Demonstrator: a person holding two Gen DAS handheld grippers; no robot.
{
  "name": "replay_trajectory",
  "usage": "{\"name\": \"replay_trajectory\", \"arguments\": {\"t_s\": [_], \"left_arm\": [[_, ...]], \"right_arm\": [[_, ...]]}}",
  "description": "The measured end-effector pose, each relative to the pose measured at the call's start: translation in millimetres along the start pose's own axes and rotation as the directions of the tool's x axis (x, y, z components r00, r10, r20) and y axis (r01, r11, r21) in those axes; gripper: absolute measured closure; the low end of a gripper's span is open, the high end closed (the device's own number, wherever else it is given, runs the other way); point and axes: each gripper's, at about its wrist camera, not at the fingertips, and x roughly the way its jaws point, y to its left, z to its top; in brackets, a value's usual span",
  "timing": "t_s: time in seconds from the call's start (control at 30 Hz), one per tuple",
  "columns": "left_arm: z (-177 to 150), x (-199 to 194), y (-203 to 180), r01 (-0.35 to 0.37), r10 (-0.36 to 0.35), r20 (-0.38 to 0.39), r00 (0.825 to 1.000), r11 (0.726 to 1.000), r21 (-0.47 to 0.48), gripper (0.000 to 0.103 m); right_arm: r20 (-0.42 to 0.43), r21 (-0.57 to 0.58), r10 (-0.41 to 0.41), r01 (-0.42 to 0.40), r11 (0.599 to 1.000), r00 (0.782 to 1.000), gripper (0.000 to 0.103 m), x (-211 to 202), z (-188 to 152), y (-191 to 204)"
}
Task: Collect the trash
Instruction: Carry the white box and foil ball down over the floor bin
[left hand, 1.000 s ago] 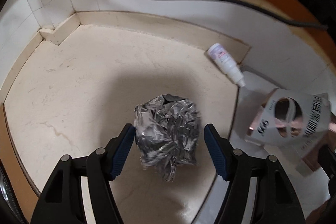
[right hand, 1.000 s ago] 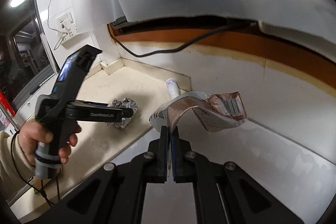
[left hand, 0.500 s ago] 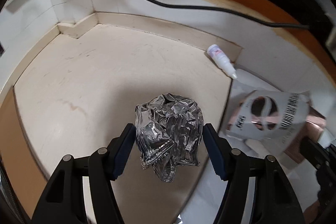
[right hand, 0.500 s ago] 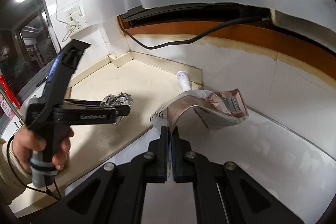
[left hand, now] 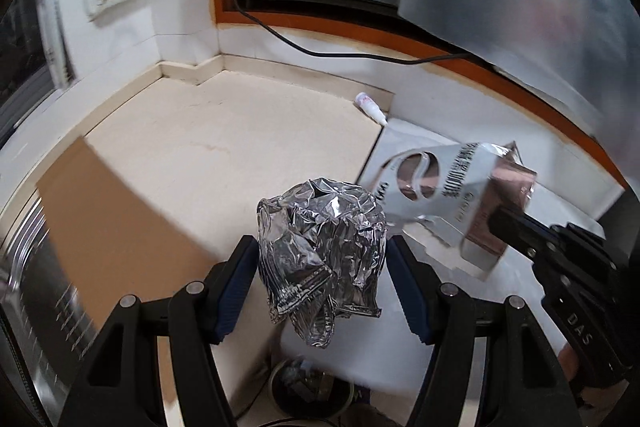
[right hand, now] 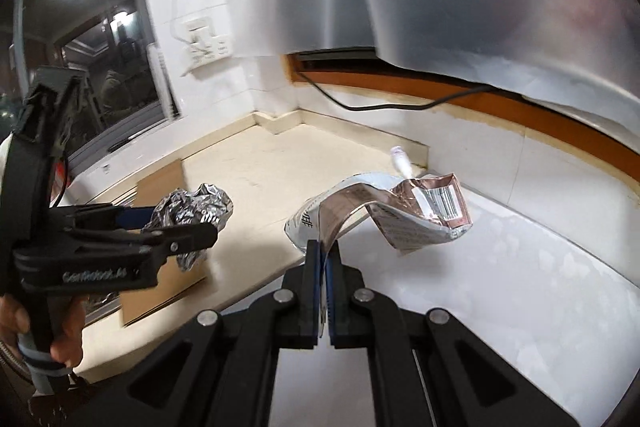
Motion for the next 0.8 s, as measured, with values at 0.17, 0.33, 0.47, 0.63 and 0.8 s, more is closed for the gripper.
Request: {"name": "replay_trajectory", "arguments": {"t_s": [0.17,0.33,0.47,0.63,0.8], "left_arm": [[-52,-53,7,-0.014,0.014,0.014,1.000,1.000,0.004,0.039],[-105,-87,17,-0.012,0.012,-0.001,1.000,1.000,-0.016,0.039],[-144,-96,21,-0.012,0.011,-0.036,0.999,1.000,-0.015,0.039],[-189,-82,21,-0.016,0.015,-0.112,0.994,1.000,-0.007,0.039],[-229,-49,20,0.009,-0.013,-0.193,0.981,1.000,-0.022,0.039]], "right_arm": [[0.000,-0.040,0.020,-0.020,0.999,1.000,0.101,-40,-25,47],[-0.031,-0.068,0.039,-0.041,0.997,0.999,0.101,-74,-61,93],[-0.087,-0.116,0.044,-0.054,0.992,0.995,0.101,-88,-97,122],[-0.189,-0.169,0.035,-0.067,0.983,0.981,0.101,-87,-148,146],[-0.332,-0.166,0.015,-0.074,0.983,0.943,0.101,-59,-199,148]]}}
